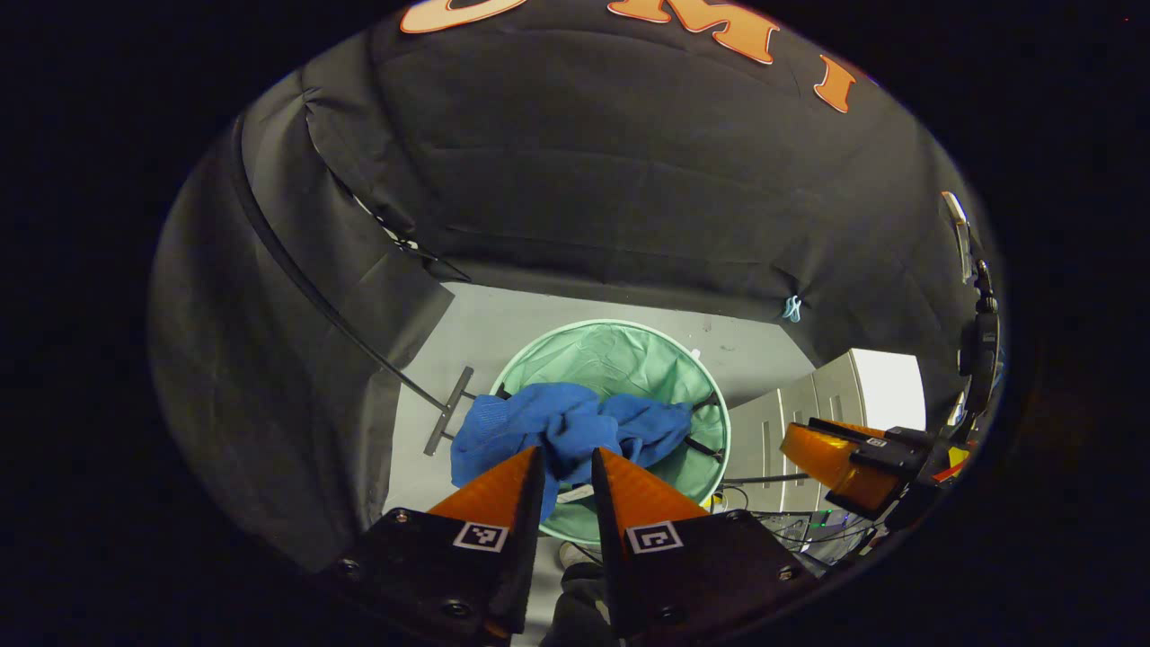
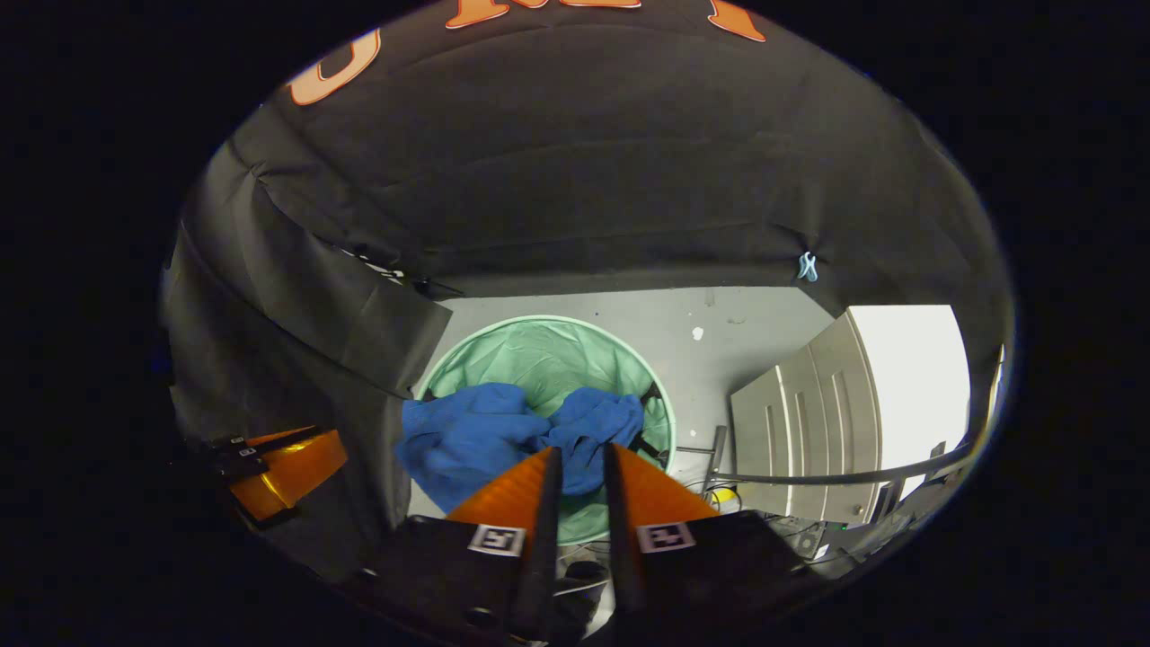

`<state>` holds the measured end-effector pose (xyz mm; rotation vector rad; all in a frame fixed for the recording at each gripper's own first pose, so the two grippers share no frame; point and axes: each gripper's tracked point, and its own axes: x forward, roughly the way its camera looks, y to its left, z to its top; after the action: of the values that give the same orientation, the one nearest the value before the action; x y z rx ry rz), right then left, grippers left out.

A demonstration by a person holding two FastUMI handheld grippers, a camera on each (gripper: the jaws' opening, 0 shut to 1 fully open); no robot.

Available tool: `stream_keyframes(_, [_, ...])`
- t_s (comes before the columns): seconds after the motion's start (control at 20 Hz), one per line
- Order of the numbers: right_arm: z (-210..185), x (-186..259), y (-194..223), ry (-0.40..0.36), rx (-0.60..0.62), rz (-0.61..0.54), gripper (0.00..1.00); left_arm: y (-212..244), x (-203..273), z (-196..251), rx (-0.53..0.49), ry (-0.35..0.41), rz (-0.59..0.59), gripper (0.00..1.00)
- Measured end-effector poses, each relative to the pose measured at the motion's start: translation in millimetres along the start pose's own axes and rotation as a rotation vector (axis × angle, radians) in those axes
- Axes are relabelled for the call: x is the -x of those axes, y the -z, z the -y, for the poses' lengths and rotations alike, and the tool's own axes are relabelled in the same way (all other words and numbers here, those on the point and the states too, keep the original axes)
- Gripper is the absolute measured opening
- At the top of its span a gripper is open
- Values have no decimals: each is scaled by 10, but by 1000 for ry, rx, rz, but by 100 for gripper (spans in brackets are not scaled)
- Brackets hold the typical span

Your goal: Grasp the clothes on the hanger with both hands and then place them into the laundry hamper below.

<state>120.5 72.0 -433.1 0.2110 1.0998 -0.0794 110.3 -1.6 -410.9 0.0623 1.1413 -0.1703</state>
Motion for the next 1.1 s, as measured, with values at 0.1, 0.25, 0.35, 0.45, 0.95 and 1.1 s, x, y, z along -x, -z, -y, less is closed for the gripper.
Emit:
stream_keyframes(0.1, [40,7,39,1,7,-1,39,0,3,-1,-5,-5,3,35])
stream_keyframes(0.25, [23,15,94,0,5,1,40,33,36,18,1,-1,0,46])
stream_keyframes(0.35, [15,46,107,-10,-10,3,40,44,37,16,3,-1,-4,56])
stream_keyframes(0.45, [52,102,120,-11,-7,7,47,61,52,32,6,-4,-8,58])
stream_keyframes(0.95, [234,534,46,11,-41,96,74,0,322,91,-1,-21,37,81])
stream_keyframes(1.1, [291,710,14,11,-53,131,100,-55,435,135,-10,-29,72,86])
